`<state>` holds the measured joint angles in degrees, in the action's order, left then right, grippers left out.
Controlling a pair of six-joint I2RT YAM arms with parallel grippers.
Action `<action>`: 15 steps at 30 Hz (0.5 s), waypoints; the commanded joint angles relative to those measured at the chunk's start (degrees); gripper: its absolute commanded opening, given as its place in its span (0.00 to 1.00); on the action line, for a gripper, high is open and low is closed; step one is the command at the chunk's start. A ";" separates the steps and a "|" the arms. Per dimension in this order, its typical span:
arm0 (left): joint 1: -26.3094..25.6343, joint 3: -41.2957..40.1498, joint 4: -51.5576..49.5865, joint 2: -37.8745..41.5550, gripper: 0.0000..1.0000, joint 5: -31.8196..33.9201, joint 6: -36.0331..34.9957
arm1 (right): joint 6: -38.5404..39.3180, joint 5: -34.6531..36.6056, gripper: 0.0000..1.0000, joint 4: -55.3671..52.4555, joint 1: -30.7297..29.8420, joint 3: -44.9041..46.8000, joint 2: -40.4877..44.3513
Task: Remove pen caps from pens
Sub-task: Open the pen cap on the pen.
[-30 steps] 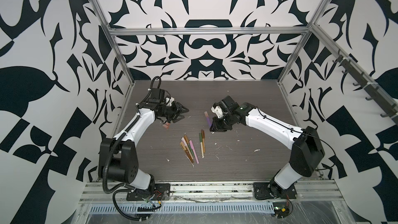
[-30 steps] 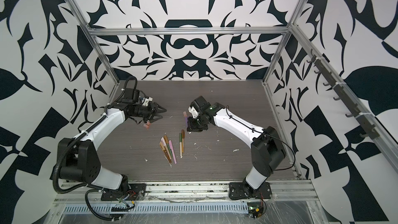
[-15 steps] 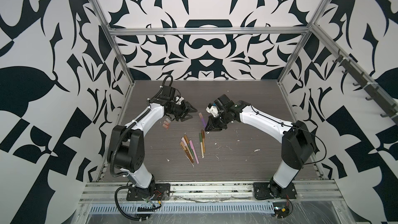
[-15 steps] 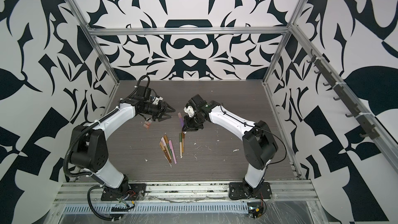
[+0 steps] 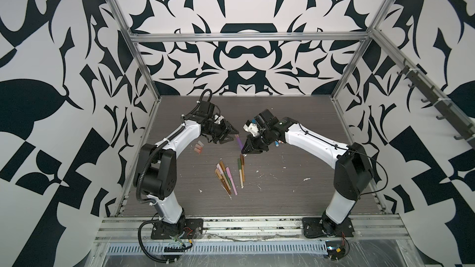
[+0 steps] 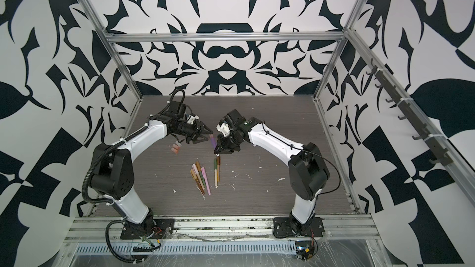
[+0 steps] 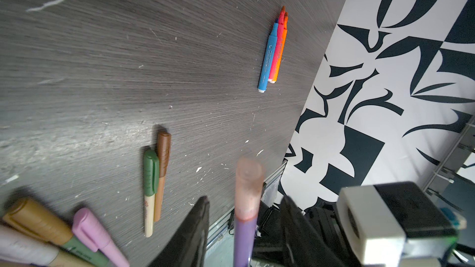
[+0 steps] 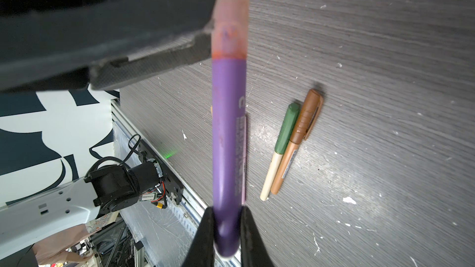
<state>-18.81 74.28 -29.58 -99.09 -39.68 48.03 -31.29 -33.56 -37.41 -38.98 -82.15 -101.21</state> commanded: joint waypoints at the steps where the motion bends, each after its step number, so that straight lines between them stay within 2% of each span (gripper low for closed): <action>1: -0.07 2.05 -1.80 -1.09 0.44 0.59 -0.65 | 0.57 -2.35 0.00 1.20 0.04 -2.48 0.59; 3: -0.04 2.53 -1.88 -1.42 0.42 0.57 -0.66 | 0.55 -3.06 0.00 1.35 0.02 -2.49 0.46; 9: -0.09 3.82 -2.40 -2.57 0.29 0.40 -1.09 | 0.51 -3.53 0.00 1.96 -0.04 -2.31 0.92; 15: -0.04 4.12 -2.69 -2.85 0.23 0.22 -1.53 | 0.04 -3.32 0.00 2.67 -0.04 -2.31 1.04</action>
<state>-18.81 76.93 -30.65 -101.30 -39.42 47.22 -31.31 -35.83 -36.21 -38.98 -82.46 -101.34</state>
